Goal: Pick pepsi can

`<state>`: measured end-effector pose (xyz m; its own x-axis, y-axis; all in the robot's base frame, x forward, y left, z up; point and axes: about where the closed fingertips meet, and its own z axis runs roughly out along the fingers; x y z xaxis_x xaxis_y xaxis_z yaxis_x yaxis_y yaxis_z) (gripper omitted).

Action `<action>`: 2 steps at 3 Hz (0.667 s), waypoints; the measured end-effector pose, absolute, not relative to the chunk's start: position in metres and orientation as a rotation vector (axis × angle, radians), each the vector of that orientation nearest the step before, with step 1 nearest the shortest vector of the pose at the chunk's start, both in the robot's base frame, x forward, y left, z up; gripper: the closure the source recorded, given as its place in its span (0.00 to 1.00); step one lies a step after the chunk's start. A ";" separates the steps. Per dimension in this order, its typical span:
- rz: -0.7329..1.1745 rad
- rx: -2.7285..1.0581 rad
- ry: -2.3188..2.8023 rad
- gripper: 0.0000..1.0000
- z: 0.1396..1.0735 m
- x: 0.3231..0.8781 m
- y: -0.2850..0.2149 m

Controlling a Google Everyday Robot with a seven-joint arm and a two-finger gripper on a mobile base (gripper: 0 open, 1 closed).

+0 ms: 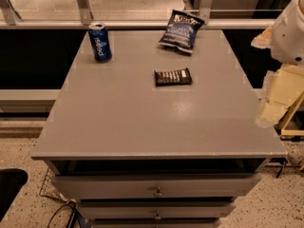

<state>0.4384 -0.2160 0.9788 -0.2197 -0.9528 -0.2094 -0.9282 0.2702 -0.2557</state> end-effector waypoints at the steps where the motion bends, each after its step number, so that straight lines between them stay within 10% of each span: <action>1: -0.107 -1.719 2.224 0.00 0.979 0.438 -0.216; 2: -0.084 -1.673 2.198 0.00 0.979 0.449 -0.210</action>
Offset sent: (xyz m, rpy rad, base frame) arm 0.0272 0.0131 -0.0042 0.1180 -0.0566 -0.0251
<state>0.4486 -0.2103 0.9791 -0.2222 -0.9401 -0.2585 -0.9177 0.2912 -0.2702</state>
